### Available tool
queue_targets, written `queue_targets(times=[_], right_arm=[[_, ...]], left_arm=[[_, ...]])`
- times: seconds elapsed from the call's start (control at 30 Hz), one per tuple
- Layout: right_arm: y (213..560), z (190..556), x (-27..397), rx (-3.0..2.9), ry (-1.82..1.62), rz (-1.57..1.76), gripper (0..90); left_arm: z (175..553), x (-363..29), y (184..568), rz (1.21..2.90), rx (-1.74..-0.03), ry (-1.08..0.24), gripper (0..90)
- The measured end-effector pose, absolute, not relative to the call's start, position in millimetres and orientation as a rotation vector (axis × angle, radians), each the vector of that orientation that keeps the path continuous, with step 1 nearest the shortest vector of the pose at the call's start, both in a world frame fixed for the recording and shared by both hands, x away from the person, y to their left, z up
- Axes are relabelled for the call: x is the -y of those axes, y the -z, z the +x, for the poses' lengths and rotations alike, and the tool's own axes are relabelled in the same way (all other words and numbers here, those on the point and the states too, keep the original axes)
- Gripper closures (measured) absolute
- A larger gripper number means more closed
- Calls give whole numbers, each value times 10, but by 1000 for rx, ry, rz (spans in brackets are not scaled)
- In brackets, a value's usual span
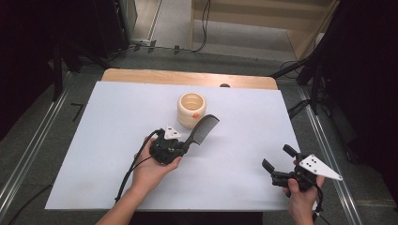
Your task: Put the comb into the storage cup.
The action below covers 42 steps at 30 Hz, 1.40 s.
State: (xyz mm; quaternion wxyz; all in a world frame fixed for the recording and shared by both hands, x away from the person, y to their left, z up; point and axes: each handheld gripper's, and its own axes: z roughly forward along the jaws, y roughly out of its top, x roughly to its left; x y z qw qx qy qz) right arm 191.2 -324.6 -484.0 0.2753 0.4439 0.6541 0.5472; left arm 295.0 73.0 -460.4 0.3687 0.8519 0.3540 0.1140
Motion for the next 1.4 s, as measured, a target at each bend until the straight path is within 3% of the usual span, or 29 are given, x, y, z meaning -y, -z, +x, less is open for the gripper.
queue_targets(times=[0.7,1.4], right_arm=[[4656,2231,2851,-1830,-1509,1161,0],[4501,2459,2478,-1890,-1531,1134,0]], left_arm=[[2839,-1005,4591,1997,-882,-373,723],[2797,-1088,4626,1923,-885,-407,723]])
